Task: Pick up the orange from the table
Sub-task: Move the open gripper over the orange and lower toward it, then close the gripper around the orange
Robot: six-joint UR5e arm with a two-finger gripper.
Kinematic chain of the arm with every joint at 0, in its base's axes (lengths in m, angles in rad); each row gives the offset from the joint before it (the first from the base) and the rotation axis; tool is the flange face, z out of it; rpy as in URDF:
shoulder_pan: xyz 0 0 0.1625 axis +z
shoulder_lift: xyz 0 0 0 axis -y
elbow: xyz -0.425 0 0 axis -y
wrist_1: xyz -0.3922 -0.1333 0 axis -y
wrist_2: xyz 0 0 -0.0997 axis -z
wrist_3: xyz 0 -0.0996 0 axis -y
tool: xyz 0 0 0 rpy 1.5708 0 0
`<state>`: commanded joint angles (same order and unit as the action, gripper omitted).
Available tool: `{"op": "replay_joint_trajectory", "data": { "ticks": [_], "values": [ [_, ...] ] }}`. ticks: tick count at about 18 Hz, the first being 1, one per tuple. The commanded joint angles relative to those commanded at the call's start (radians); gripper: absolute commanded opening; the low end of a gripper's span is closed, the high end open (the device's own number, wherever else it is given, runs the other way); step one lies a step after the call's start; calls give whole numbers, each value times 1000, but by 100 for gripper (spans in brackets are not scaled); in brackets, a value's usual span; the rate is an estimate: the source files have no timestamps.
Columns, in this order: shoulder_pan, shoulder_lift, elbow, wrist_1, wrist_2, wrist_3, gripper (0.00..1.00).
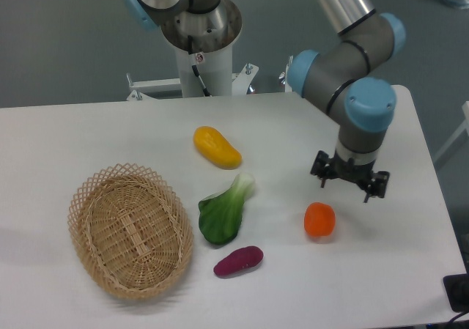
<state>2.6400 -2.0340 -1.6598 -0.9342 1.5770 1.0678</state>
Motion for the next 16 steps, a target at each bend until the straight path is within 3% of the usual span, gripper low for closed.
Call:
{"op": "replay_joint_trajectory", "data": {
  "ticks": [9, 16],
  "values": [
    [-17, -22, -2, -8, -9, -66, 100],
    [-41, -71, 18, 2, 0, -129, 100]
  ]
}}
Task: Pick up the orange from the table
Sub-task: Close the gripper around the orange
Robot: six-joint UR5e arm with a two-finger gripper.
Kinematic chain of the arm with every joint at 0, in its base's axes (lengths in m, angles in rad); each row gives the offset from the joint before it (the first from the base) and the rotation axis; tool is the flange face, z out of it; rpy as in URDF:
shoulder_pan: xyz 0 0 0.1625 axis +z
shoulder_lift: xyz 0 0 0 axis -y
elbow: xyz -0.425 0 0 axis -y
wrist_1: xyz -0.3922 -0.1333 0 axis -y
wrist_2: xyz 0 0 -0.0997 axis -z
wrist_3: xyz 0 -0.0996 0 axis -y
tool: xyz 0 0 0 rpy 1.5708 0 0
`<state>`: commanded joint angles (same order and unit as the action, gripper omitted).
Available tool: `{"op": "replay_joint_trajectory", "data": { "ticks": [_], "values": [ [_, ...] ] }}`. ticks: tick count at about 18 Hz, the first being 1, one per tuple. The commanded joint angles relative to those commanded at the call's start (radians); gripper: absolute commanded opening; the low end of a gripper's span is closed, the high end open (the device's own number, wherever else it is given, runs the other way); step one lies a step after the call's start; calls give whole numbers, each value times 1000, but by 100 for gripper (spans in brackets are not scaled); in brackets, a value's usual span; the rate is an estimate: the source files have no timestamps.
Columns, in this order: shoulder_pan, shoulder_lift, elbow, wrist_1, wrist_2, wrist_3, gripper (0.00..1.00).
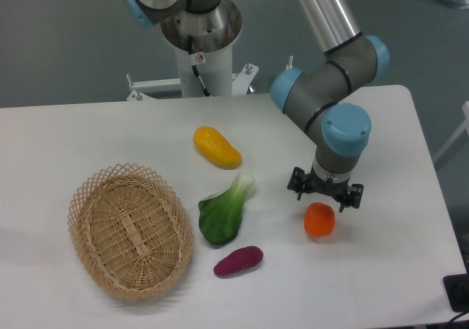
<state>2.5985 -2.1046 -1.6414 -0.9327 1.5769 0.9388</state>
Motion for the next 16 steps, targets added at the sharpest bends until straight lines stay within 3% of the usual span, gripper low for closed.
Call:
{"op": "replay_joint_trajectory", "data": {
  "ticks": [10, 16],
  "values": [
    [-2, -9, 15, 2, 0, -17, 74],
    [0, 2, 25, 0, -3, -28, 65]
  ]
}}
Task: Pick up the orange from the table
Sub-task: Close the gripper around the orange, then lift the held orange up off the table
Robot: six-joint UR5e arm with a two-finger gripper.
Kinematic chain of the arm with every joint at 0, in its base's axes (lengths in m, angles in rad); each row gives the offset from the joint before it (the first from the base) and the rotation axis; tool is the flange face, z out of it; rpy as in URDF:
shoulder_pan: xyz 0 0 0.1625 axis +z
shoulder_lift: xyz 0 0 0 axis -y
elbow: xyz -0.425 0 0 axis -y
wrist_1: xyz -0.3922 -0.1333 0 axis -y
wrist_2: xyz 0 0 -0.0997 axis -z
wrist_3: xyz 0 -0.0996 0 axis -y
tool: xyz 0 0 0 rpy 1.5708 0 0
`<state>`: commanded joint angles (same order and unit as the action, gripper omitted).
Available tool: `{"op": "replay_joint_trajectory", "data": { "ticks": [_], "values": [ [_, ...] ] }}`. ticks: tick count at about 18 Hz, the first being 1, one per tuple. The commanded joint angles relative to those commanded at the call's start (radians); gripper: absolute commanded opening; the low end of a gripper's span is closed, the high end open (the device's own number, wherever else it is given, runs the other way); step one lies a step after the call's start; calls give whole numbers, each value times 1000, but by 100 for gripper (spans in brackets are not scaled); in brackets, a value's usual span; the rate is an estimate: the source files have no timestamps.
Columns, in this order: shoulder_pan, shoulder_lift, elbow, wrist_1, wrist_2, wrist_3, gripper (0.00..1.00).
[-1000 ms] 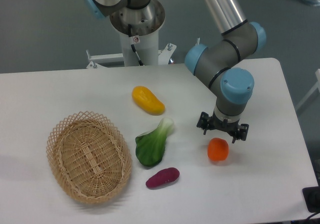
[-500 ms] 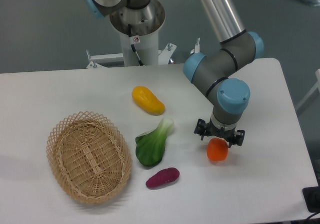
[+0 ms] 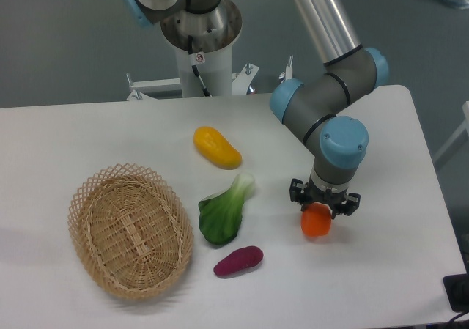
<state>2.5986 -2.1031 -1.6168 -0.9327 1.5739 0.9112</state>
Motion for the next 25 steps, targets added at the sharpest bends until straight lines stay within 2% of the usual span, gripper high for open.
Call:
{"op": "replay_joint_trajectory", "data": {
  "ticks": [4, 7, 11, 13, 21, 25],
  "values": [
    [6, 18, 12, -3, -6, 3, 63],
    [14, 31, 20, -6, -8, 6, 57],
    [23, 41, 26, -6, -38, 8, 48],
    [29, 54, 28, -6, -37, 8, 39],
    [72, 80, 52, -20, -28, 47, 36],
    [72, 81, 80, -64, -14, 142, 37]
  ]
}}
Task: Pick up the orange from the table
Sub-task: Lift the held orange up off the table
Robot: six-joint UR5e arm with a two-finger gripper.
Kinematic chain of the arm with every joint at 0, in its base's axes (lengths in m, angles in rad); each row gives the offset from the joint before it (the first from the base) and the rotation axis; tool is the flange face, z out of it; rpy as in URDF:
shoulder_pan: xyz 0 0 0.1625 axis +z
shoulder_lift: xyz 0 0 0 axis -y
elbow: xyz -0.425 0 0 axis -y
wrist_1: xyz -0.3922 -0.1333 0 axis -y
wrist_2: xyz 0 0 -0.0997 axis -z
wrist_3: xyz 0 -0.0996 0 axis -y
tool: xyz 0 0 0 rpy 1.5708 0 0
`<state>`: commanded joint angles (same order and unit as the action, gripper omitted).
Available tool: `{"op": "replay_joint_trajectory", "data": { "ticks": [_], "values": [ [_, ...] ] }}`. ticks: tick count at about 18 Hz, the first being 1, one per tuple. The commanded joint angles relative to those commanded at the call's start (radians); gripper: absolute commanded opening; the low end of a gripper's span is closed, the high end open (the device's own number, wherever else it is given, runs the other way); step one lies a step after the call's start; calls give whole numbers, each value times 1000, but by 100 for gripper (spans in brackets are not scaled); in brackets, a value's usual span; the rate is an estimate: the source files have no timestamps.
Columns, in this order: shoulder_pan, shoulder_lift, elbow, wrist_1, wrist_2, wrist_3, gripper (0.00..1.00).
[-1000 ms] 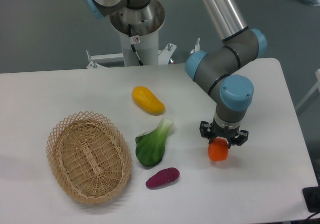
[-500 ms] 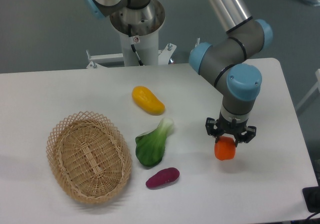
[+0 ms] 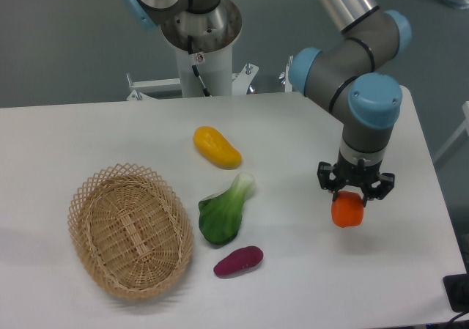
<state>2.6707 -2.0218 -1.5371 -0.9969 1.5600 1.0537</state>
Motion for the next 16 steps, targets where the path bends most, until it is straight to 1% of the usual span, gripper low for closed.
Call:
{"op": "replay_joint_trajectory", "data": {
  "ticks": [2, 4, 16],
  "values": [
    [0, -2, 15, -26, 25, 50, 36],
    [0, -2, 15, -29, 41, 94, 36],
    [2, -11, 25, -20, 45, 120, 38]
  ]
}}
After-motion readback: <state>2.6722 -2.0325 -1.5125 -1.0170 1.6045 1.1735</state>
